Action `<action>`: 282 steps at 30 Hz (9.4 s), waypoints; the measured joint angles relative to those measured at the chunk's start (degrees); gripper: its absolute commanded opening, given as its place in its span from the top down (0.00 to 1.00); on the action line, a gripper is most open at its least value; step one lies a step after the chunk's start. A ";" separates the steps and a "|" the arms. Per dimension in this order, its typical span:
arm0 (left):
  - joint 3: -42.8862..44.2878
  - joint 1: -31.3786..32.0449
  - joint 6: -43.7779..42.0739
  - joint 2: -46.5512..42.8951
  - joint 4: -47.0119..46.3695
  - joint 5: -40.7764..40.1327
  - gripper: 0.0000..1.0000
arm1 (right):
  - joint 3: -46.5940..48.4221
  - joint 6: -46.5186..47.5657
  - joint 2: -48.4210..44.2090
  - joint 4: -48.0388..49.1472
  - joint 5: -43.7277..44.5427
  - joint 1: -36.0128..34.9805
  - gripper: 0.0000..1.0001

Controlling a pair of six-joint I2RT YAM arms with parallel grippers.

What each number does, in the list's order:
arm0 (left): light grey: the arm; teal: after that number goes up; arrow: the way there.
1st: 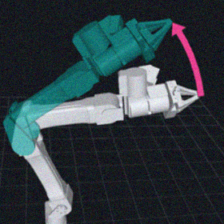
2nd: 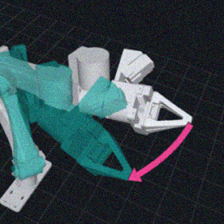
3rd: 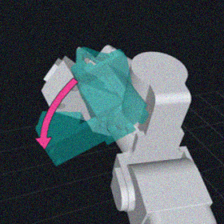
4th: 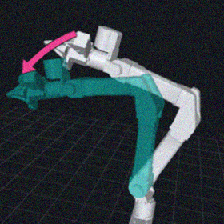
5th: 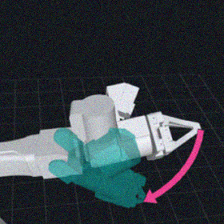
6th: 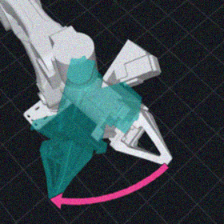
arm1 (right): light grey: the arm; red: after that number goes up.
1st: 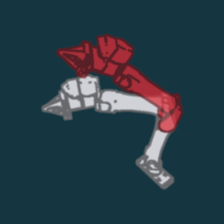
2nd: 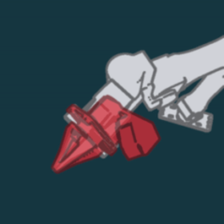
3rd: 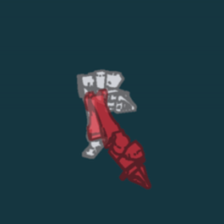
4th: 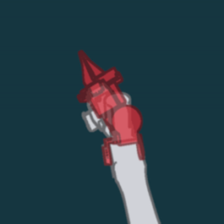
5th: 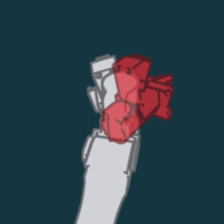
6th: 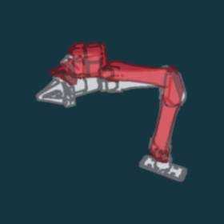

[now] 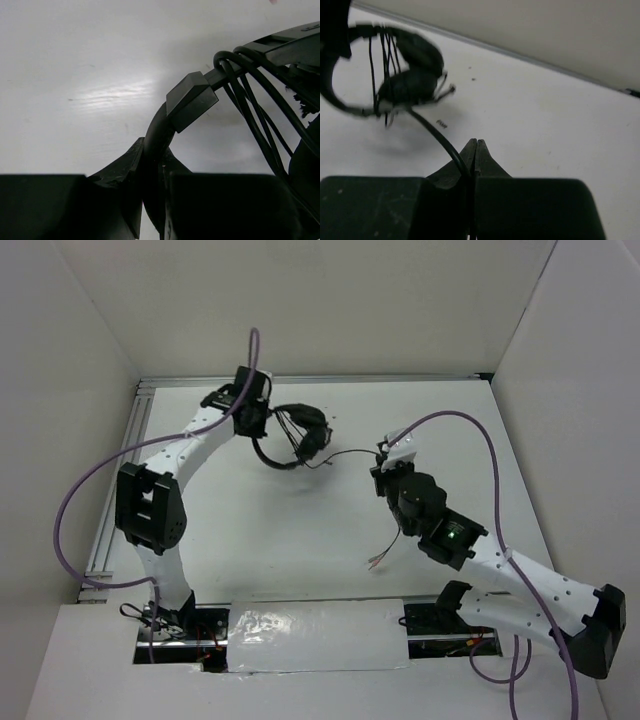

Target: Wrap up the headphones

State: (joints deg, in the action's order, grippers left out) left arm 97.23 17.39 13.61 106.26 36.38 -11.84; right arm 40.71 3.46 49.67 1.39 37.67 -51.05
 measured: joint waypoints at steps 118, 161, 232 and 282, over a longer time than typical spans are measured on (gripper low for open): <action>7.63 3.23 12.44 -13.31 -0.13 0.81 1.00 | -23.02 -27.85 16.55 36.98 -50.03 10.25 1.00; -5.70 -11.15 7.48 -18.18 -9.84 22.67 1.00 | -5.86 -9.86 6.38 -0.17 -9.14 1.49 1.00; -32.87 24.24 -15.43 -19.54 -27.15 15.34 1.00 | 32.50 34.51 44.37 -30.10 -75.84 33.31 0.52; -0.81 -10.86 5.11 5.97 -12.11 12.57 1.00 | 23.45 -16.22 32.30 -16.17 -50.12 48.98 0.00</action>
State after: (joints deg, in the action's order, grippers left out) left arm 96.42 6.52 18.72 112.22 24.27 0.73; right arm 64.16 -12.75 81.97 -14.79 -12.45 -2.07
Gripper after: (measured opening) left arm 0.241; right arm 0.994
